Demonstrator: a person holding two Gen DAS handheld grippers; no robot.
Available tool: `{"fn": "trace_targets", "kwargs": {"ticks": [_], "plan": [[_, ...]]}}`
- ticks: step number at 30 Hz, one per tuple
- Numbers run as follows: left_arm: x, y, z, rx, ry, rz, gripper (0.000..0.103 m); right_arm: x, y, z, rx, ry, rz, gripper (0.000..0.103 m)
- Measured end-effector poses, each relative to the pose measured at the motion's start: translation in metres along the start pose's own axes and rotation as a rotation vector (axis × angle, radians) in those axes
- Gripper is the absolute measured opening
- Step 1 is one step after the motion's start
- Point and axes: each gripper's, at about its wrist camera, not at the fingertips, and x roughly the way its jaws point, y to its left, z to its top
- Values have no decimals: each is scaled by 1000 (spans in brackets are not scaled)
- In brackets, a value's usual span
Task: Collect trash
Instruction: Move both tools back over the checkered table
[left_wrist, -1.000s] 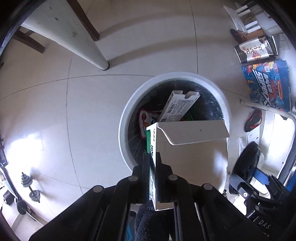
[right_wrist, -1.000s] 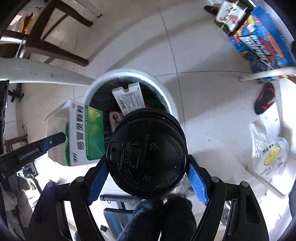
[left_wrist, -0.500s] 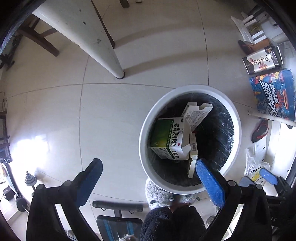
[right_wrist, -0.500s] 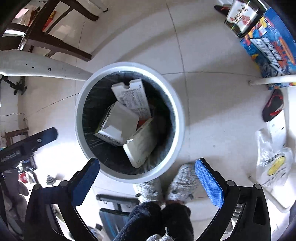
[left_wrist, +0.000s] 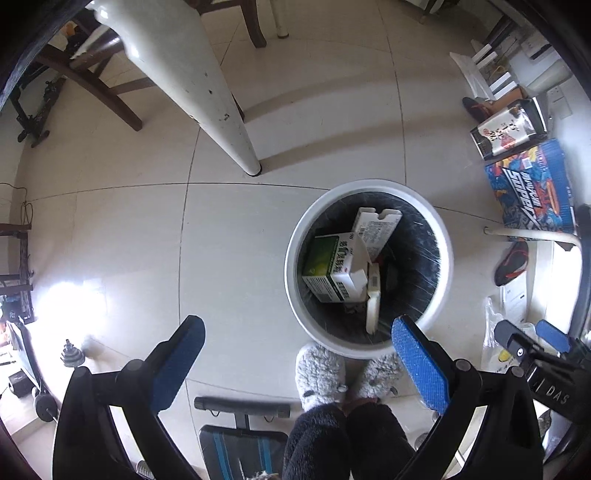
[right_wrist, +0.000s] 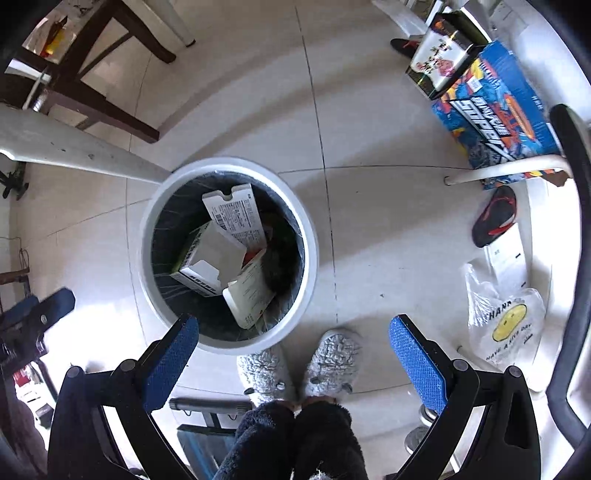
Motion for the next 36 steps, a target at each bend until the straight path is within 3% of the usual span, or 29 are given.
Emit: {"fn": "trace_targets", "kwargs": {"ticks": [8, 20, 28, 31, 36], "plan": [[-77, -3, -20, -6, -23, -17, 103, -83, 0, -21, -12, -31, -6, 103], [-202, -6, -56, 32, -39, -41, 103, -244, 11, -58, -26, -91, 3, 103], [-282, -4, -60, 32, -87, -28, 103, -336, 22, -75, -21, -106, 47, 103], [-328, -13, -48, 55, -178, -1, 103, -375, 19, -76, 16, -128, 98, 103], [-404, -45, 1, 102, -371, 29, 103, -453, 0, -51, 93, -238, 156, 103]]}}
